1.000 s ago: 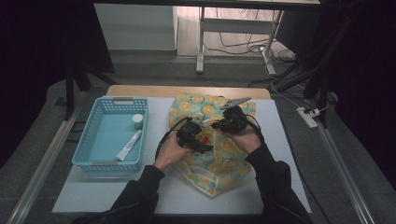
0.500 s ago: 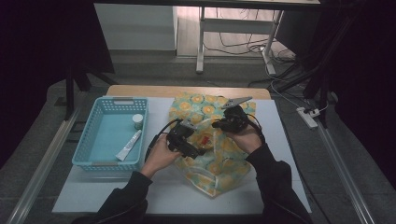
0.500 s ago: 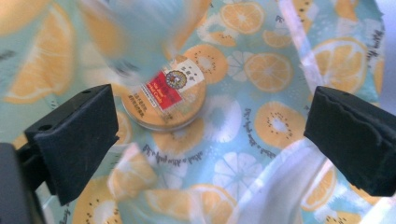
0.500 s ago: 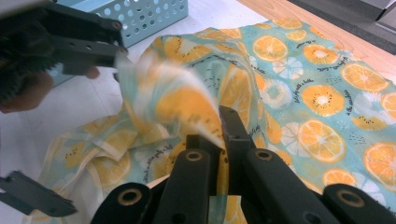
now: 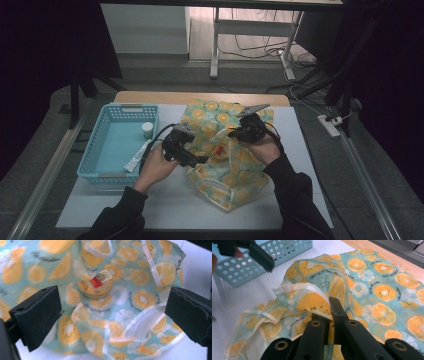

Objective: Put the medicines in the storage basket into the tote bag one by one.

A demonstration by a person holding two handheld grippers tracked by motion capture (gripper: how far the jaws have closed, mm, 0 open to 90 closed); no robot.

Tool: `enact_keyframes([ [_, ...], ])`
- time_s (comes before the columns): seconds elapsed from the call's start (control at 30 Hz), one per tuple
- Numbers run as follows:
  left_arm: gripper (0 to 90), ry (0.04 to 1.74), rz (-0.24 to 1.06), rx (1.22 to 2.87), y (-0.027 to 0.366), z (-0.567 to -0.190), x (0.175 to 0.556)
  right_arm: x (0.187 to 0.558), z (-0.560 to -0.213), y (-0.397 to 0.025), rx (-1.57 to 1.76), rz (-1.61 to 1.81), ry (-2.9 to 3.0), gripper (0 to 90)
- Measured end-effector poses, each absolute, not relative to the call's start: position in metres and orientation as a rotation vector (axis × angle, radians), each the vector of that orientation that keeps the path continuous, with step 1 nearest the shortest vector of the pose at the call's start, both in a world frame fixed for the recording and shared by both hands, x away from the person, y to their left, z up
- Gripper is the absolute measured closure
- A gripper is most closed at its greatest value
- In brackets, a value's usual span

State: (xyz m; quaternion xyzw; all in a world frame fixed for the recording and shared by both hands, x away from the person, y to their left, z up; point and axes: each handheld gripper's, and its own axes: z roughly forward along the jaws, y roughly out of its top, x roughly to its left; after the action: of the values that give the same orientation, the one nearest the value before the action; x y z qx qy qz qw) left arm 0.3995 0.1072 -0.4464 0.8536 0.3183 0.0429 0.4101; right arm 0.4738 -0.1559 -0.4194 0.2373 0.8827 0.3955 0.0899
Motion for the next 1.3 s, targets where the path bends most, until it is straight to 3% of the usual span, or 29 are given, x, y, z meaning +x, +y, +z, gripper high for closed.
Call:
enact_keyframes([
  [1.3,0.3,1.085,0.308,2.107,0.215,-0.439,0.382,0.471,-0.418,-0.156,0.682,1.181,2.619,89.0],
])
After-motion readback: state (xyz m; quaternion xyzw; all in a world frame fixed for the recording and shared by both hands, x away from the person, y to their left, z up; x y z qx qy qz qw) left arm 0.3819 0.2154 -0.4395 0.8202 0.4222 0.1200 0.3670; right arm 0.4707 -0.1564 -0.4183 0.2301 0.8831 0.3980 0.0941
